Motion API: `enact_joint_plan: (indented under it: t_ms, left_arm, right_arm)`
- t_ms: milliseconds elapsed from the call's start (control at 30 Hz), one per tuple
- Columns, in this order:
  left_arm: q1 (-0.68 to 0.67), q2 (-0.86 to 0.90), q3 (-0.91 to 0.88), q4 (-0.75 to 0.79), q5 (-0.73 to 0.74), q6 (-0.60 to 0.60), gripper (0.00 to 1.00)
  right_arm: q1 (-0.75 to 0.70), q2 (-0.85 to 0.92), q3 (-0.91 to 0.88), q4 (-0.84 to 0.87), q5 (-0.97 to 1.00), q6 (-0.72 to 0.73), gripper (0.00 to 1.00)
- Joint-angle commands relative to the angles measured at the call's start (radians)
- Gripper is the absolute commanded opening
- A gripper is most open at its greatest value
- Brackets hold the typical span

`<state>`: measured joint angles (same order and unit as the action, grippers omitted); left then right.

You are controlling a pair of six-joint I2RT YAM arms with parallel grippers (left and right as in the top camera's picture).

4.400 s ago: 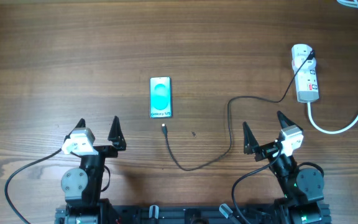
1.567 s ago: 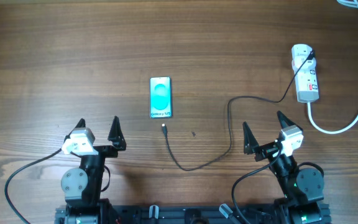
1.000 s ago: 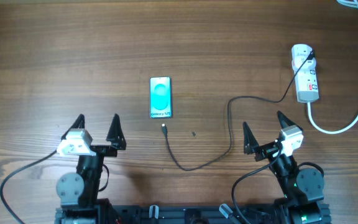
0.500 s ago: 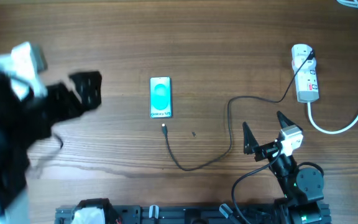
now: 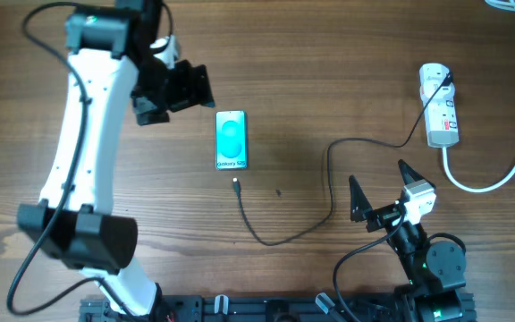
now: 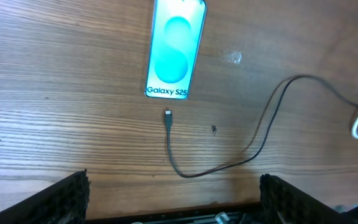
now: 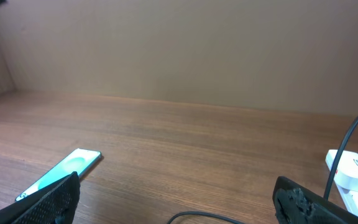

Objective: Plug charger to phone and switch on socket
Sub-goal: 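Move the left gripper over the phone and grasp it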

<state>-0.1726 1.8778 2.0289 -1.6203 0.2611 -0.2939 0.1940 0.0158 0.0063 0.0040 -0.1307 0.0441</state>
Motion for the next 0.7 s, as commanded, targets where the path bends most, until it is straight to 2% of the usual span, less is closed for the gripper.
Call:
enact_joint_plan:
  t_ms: [0, 200, 267, 333, 533, 667]
  left_arm:
    - [-0.054, 0.031, -0.005, 0.013, 0.011, -0.003, 1.0]
    - [-0.142, 0.039, -0.111, 0.144, 0.008, -0.012, 1.0]
    - [-0.161, 0.039, -0.163, 0.2, 0.003, -0.05, 1.0]
    - [-0.177, 0.039, -0.235, 0.285, -0.008, -0.086, 1.0]
    - [-0.203, 0.04, -0.422, 0.467, -0.025, -0.093, 1.0]
    - [-0.205, 0.04, -0.523, 0.56, -0.101, -0.141, 1.0]
  right_arm:
    - [0.006, -0.005, -0.001, 0.005, -0.005, 0.01, 1.0]
    - [0.006, -0.005, -0.001, 0.005, -0.005, 0.01, 1.0]
    - [0.006, -0.005, -0.001, 0.005, -0.005, 0.01, 0.99]
    - [0.006, -0.005, -0.001, 0.005, -0.005, 0.01, 1.0]
    - [0.006, -0.005, -0.001, 0.005, -0.005, 0.01, 1.0]
    - [0.006, -0.005, -0.001, 0.005, -0.005, 0.01, 1.0]
